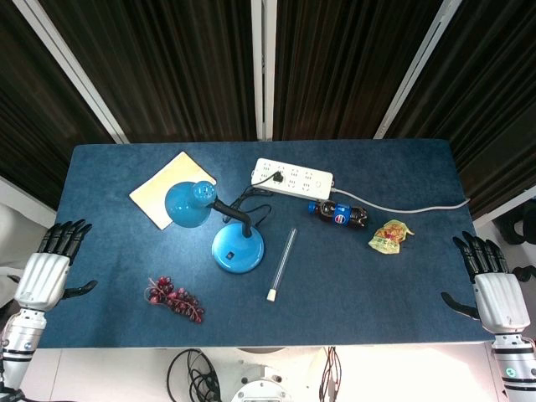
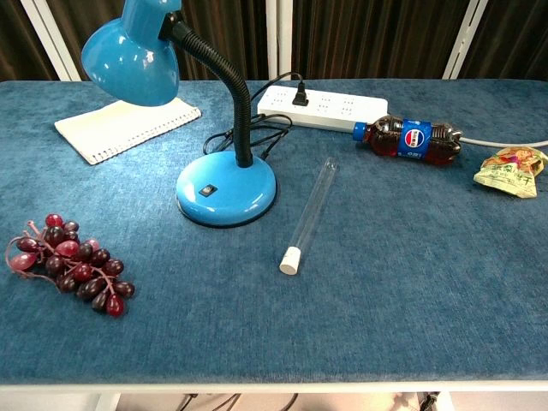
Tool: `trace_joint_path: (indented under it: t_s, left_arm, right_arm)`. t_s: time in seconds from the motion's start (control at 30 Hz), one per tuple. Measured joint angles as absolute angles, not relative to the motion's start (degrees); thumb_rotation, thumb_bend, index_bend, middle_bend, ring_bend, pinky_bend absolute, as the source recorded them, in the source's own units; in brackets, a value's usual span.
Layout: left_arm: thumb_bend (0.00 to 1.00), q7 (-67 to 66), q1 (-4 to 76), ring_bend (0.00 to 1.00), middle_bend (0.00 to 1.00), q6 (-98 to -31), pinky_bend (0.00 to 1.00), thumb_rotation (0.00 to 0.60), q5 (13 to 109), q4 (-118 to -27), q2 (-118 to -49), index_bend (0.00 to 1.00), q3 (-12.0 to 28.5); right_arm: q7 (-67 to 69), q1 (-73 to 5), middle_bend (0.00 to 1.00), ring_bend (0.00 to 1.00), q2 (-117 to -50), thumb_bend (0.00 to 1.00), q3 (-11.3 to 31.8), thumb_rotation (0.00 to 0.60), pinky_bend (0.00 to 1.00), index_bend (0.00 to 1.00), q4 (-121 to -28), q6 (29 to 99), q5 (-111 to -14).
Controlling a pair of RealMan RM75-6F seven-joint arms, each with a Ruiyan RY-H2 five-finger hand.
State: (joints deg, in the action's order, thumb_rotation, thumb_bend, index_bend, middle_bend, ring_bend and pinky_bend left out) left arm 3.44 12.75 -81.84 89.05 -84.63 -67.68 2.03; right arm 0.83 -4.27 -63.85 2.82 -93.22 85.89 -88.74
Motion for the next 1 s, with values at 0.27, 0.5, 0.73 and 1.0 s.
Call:
trace_joint_path:
  t_s: [0.27, 0.5, 0.73, 1.0]
  left_arm:
    - [0.07, 3.1, 12.7, 0.00, 0.02, -82.0, 0.05, 0.600, 89.3, -85.2, -67.3, 0.03, 2.0]
    - [0.07, 2.2, 13.0, 0.00, 0.02, -81.6, 0.05, 0.600, 90.5, -86.7, -66.9, 0.03, 1.5]
    - [0.07, 0.4, 16.4, 0.00, 0.03, -78.5, 0.04, 0.600, 92.4, -89.7, -67.3, 0.02, 2.1]
    - [0.07, -1.0, 21.1, 0.00, 0.06, -68.5, 0.04, 0.600, 94.2, -92.4, -71.9, 0.02, -0.3]
  right_arm:
    - [0.9, -4.2, 0.00, 0.00, -63.9, 0.08, 2.7, 0.600, 0.00, 0.00, -93.1, 85.9, -88.8]
    - [1.0, -4.4, 0.00, 0.00, -63.9, 0.08, 2.9, 0.600, 0.00, 0.00, -93.2, 85.8, -88.8]
    - [0.6, -5.0, 0.00, 0.00, -64.0, 0.08, 2.8, 0.600, 0.00, 0.00, -93.6, 84.8, -88.8]
    - [1.8, -4.8, 0.00, 0.00, -63.7, 0.08, 3.0, 0.600, 0.00, 0.00, -93.2, 85.0, -88.5]
